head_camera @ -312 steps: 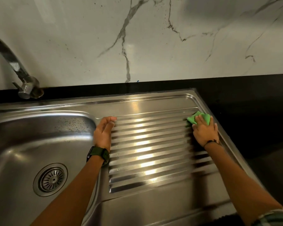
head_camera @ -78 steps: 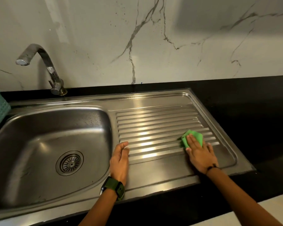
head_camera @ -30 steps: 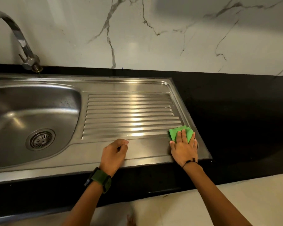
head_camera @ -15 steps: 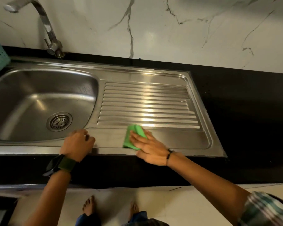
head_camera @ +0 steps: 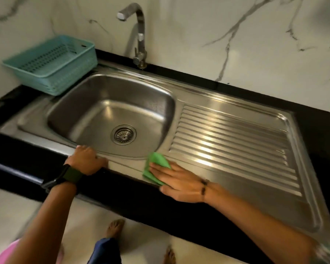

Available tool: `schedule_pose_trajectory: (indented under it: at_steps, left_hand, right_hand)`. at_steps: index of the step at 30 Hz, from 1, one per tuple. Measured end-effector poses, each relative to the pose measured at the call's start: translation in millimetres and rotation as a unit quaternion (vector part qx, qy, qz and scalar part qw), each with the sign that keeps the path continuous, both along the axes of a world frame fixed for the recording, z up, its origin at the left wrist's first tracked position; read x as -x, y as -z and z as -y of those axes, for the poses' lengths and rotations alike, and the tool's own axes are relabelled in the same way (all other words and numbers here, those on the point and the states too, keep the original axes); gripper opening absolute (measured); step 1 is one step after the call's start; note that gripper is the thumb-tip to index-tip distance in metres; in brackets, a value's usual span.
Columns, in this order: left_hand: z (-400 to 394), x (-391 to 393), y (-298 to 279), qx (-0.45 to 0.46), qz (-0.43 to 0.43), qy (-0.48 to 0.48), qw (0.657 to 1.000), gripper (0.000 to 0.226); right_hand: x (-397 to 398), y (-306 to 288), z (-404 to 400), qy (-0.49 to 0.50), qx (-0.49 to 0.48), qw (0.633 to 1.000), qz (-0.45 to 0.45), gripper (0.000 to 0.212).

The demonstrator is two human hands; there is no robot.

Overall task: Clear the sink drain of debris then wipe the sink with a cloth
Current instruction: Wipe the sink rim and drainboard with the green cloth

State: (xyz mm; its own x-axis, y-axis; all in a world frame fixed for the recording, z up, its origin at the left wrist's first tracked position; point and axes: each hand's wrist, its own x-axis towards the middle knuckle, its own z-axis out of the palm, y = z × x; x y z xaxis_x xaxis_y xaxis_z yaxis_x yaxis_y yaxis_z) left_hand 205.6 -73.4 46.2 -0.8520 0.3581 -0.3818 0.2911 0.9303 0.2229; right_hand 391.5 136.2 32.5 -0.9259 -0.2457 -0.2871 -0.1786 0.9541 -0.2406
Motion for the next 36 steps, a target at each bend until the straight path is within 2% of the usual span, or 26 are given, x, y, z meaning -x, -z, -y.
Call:
schedule_pose_trajectory:
  at_steps: [4,8,11,16,19,23,28,31,36]
  left_hand:
    - [28,40,-10,0.04,0.012,0.033,0.999,0.045]
    - [60,75,-3,0.02,-0.024,0.027,0.999,0.048]
    - [83,94,7,0.003,-0.026,0.047,0.999,0.059]
    - [97,118,12,-0.026,-0.023,0.081,0.996,0.041]
    - [103,138,10,-0.019,-0.005,0.104,0.994,0.044]
    - [113,155,5,-0.008,-0.022,0.108,0.994,0.045]
    - [141,172,-6,-0.197,-0.048,0.008,0.979,0.043]
    - [153,180,-9,-0.278,-0.073,-0.065,0.956,0.039]
    - [154,187,-9,-0.343,-0.05,-0.119,0.93,0.032]
  right_hand:
    - [-6,-5,-2,0.004,0.019,0.999,0.049,0.06]
    - [28,2,26,0.026,0.015,0.999,0.011,0.063]
    - [106,11,82,0.024,0.033,0.999,-0.011,0.064]
    - [234,10,177,0.025,0.083,0.996,-0.022,0.06]
    - [232,7,175,0.021,0.08,0.997,-0.009,0.058]
    - [178,-6,141,0.049,0.128,0.99,0.025,0.055]
    - [161,-8,139,0.011,0.049,0.997,0.063,0.057]
    - [213,1,173,-0.001,0.062,0.998,0.029,0.056]
    - [326,19,241,-0.022,0.094,0.994,-0.047,0.058]
